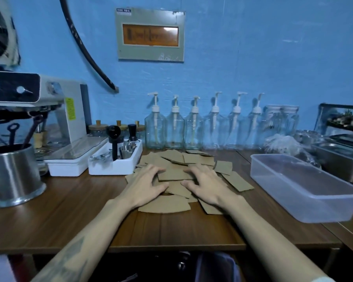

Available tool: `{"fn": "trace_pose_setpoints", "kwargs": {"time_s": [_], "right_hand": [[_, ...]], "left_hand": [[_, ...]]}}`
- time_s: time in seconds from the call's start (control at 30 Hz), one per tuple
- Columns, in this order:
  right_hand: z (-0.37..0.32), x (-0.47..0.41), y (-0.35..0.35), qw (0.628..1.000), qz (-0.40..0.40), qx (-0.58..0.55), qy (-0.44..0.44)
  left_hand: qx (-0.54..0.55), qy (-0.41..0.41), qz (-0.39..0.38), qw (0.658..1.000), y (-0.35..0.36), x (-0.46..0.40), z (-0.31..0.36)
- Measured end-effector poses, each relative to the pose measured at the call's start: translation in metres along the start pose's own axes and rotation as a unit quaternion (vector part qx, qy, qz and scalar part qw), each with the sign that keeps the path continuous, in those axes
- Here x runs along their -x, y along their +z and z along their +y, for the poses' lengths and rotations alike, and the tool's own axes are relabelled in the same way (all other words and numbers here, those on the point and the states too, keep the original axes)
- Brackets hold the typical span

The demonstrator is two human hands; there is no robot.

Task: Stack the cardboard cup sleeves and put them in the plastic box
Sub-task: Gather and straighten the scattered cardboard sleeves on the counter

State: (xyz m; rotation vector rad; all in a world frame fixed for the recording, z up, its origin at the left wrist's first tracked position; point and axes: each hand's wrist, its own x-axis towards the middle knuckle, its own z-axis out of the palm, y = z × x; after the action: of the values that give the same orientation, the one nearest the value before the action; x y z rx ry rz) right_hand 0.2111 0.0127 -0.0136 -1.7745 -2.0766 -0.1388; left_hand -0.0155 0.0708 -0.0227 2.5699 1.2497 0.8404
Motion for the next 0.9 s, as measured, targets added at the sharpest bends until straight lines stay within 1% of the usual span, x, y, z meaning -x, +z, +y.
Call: {"fn": "trace_pose_setpoints", "kwargs": {"time_s": [0.1, 0.27, 0.37, 0.47, 0.57, 0.67, 0.73, 0.8, 0.9], "right_hand": [[0.004, -0.001, 0.007, 0.999, 0.032, -0.039, 0.002], [0.013, -0.001, 0.007, 0.995, 0.046, -0.087, -0.015], [0.016, 0.000, 0.003, 0.991, 0.068, -0.113, -0.036], [0.015, 0.000, -0.002, 0.979, 0.115, -0.160, -0.051], [0.014, -0.002, -0.003, 0.970, 0.152, -0.183, -0.052], [0.011, -0.004, -0.003, 0.960, 0.156, -0.231, -0.016], [0.010, -0.004, -0.002, 0.960, 0.143, -0.242, -0.002], [0.009, -0.004, 0.000, 0.961, 0.131, -0.244, 0.003], [0.010, -0.004, 0.001, 0.958, 0.136, -0.251, 0.013]], "left_hand": [[0.015, 0.001, -0.012, 1.000, 0.005, -0.001, -0.006], [0.030, 0.033, 0.017, 0.999, 0.003, -0.001, -0.010], [0.072, 0.038, 0.023, 0.996, 0.000, 0.001, -0.012], [0.118, 0.048, 0.059, 0.990, -0.004, 0.000, -0.009], [0.187, 0.030, 0.100, 0.977, -0.007, -0.002, -0.003], [0.254, -0.003, 0.116, 0.960, -0.008, -0.004, 0.000], [0.284, -0.015, 0.122, 0.951, -0.006, -0.006, -0.002], [0.294, -0.014, 0.114, 0.949, -0.005, -0.006, -0.003], [0.274, -0.010, 0.100, 0.956, -0.003, -0.004, -0.006]]}}
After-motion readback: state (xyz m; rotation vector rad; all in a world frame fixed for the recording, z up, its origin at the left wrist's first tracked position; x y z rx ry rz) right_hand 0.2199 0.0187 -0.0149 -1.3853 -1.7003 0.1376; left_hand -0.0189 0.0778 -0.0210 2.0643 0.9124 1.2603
